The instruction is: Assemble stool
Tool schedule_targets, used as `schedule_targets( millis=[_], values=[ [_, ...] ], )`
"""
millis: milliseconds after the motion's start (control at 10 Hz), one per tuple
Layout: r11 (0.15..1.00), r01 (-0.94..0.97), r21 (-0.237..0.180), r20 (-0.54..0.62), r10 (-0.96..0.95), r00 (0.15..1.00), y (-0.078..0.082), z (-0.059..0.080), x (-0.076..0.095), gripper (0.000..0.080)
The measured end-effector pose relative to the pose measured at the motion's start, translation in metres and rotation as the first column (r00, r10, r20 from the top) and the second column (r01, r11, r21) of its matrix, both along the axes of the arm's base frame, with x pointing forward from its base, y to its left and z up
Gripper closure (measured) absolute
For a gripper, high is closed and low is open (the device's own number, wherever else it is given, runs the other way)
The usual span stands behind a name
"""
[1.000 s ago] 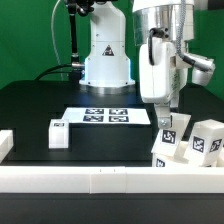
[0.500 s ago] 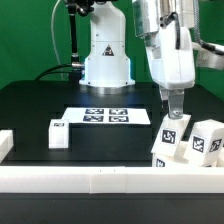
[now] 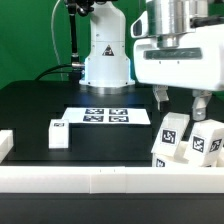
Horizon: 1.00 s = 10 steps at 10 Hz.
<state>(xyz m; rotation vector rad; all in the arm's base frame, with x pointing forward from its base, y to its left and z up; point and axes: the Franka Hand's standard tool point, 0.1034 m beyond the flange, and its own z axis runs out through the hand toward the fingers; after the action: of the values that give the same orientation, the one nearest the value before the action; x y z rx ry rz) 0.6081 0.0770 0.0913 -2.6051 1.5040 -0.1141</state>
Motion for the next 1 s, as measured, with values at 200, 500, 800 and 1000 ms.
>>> schedule_targets(
  millis=[200, 500, 800, 1000],
  values=[
    [0.991, -0.133, -0.019, 0.012, 0.134, 0.991, -0.0001, 0.0001, 0.0006, 0.0151],
    [0.899, -0.433, -0.070, 0.021, 0.435, 0.900, -0.0041, -0.0001, 0.0007, 0.0151],
    [0.688, -0.714, -0.126, 0.006, 0.721, 0.693, -0.0040, -0.0002, 0.0004, 0.0151],
    [0.574, -0.805, -0.150, -0.008, 0.814, 0.581, -0.0039, -0.0003, 0.0005, 0.0151]
  ],
)
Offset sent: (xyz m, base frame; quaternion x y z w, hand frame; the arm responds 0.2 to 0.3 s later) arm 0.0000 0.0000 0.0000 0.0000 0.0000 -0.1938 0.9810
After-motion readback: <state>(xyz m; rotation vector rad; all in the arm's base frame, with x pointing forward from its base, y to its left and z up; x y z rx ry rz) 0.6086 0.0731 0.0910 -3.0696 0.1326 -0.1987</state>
